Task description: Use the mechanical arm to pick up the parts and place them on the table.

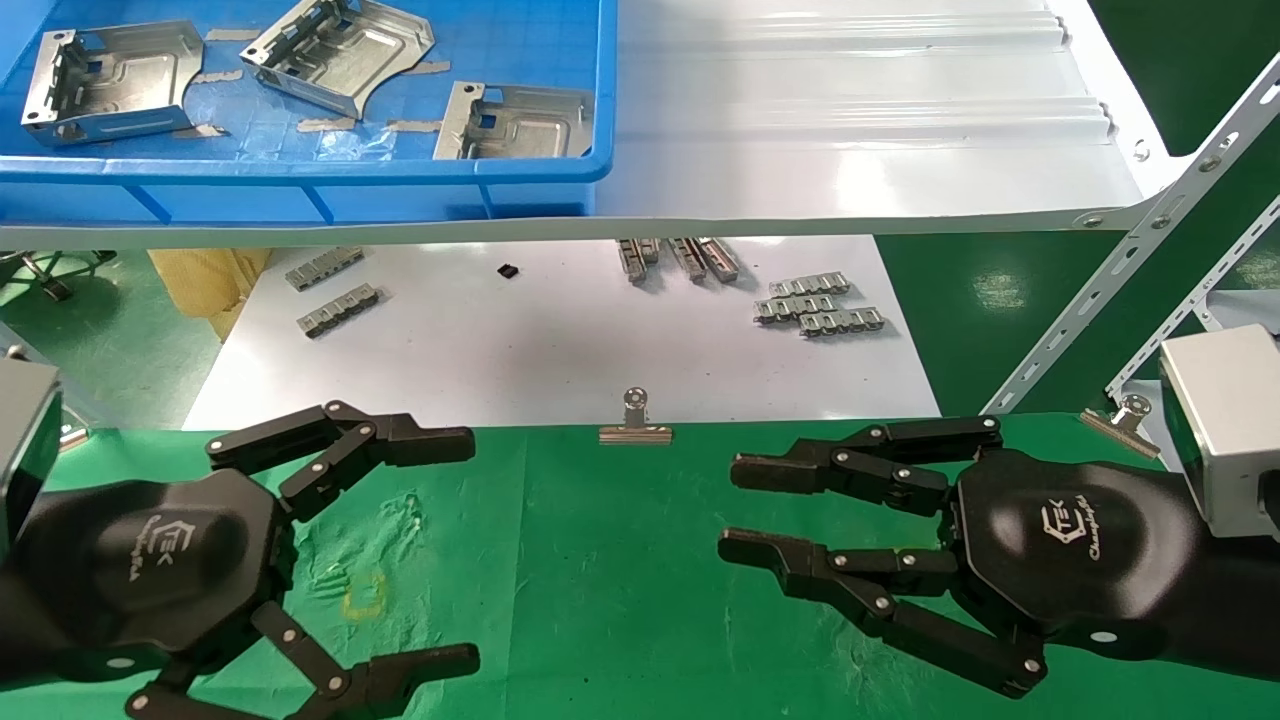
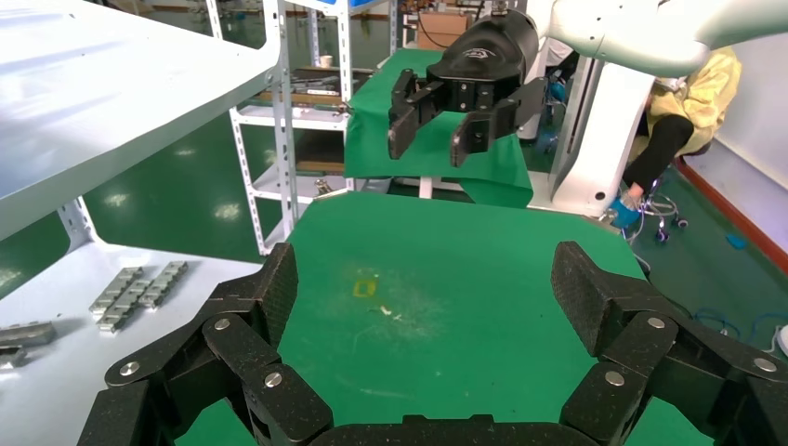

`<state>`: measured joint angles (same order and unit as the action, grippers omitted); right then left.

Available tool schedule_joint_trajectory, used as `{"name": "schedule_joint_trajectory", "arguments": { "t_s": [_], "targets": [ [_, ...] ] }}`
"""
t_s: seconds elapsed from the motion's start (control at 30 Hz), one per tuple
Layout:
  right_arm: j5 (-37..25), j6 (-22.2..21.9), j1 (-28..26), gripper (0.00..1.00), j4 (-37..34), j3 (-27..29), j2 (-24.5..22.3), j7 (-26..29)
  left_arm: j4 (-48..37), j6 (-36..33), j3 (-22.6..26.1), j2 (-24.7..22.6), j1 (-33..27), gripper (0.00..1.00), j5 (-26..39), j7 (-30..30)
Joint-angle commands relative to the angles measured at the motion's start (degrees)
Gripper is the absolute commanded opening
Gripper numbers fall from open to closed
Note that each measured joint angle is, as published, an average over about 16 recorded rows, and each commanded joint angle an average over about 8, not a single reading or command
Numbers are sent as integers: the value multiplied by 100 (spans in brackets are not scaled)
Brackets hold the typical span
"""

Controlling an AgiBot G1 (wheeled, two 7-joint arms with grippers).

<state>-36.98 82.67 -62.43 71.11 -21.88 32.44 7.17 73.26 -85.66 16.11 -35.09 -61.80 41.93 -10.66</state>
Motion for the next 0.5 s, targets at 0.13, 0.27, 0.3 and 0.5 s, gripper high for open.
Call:
{"name": "schedule_joint_trajectory", "arguments": {
  "t_s": [0.13, 0.27, 0.3, 0.5],
  "targets": [
    [0, 0, 0, 0, 0, 0, 0, 0, 0, 0, 0, 0, 0, 100, 0, 0],
    [0, 0, 0, 0, 0, 0, 0, 0, 4, 0, -2, 1, 2, 100, -1, -1],
    [0, 0, 0, 0, 0, 0, 0, 0, 4, 2, -3, 1, -2, 100, 0, 0],
    [0, 0, 0, 0, 0, 0, 0, 0, -30, 124, -54, -28, -325, 100, 80, 4]
  ]
}}
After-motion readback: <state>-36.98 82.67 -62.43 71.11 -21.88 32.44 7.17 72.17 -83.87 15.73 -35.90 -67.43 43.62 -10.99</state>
